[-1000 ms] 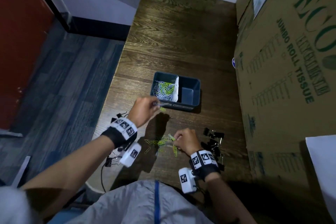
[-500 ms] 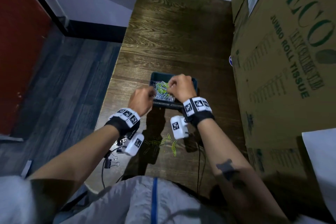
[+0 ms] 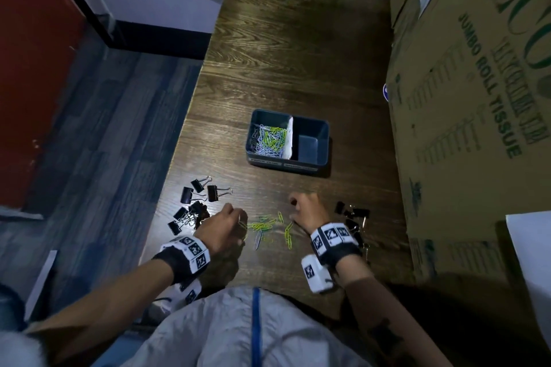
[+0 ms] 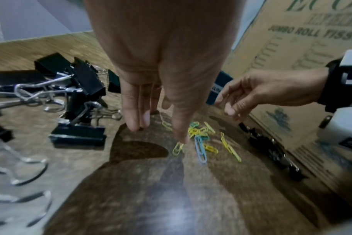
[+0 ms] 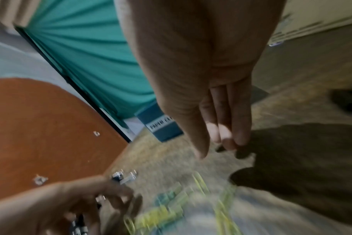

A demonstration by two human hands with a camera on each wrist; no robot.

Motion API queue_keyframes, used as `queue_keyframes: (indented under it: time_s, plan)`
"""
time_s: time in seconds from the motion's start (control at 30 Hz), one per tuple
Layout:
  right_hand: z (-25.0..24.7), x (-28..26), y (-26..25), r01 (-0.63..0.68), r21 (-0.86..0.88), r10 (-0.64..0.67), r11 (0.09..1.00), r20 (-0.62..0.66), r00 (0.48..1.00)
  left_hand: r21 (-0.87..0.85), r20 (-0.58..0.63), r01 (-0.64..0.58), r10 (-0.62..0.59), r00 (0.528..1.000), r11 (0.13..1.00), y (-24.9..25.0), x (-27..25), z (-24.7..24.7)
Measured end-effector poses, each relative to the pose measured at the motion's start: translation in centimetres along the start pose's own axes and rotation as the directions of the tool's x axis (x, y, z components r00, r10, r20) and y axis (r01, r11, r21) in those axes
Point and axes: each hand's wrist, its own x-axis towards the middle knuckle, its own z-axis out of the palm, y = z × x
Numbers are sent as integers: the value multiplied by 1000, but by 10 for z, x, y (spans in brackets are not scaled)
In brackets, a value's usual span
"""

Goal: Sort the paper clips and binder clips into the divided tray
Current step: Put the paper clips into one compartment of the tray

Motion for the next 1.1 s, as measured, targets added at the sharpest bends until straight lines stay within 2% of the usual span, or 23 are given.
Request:
queue_keyframes:
  time_s: [0.03, 0.1, 0.17, 0.3, 0.53, 0.6, 0.67, 0.8, 0.93, 1.1]
  plan:
    - [8, -7, 8, -10, -21, 11, 1000, 68, 998, 3, 19, -1, 0, 1000, 1000, -2, -3, 3]
    - [24, -15, 20, -10, -78, 18, 997, 111, 994, 25, 27, 15, -15, 1000, 1000, -3, -4, 9]
    - [38, -17, 22, -3, -122, 14, 992, 84, 996, 39, 4, 32, -33, 999, 999, 0, -2, 13]
    - [61, -12, 5, -6, -145, 9, 989, 25, 1000, -49, -13, 38, -39, 999, 998, 18, 8, 17]
    - [71, -6, -4, 3, 59, 2, 998, -74, 997, -152, -78, 7, -19, 997, 988, 18, 15, 19]
    - [67, -6, 5, 35, 54, -29, 998, -102, 994, -170, -127, -3, -18, 992, 985, 11, 12, 18]
    - [63, -6, 14, 64, -28, -66, 998, -79, 995, -128, -128, -8, -9, 992, 992, 7, 8, 18]
    - [60, -9, 7, 133, -144, -134, 981, 4, 991, 18, -32, -26, 27, 999, 999, 15, 13, 26]
    - [69, -14, -10, 180, -187, -178, 966, 29, 984, 156, -20, -115, 119, 993, 981, 26, 24, 34]
    - [79, -18, -16, 167, -177, -171, 970, -5, 985, 119, -100, -193, 206, 974, 974, 30, 21, 37]
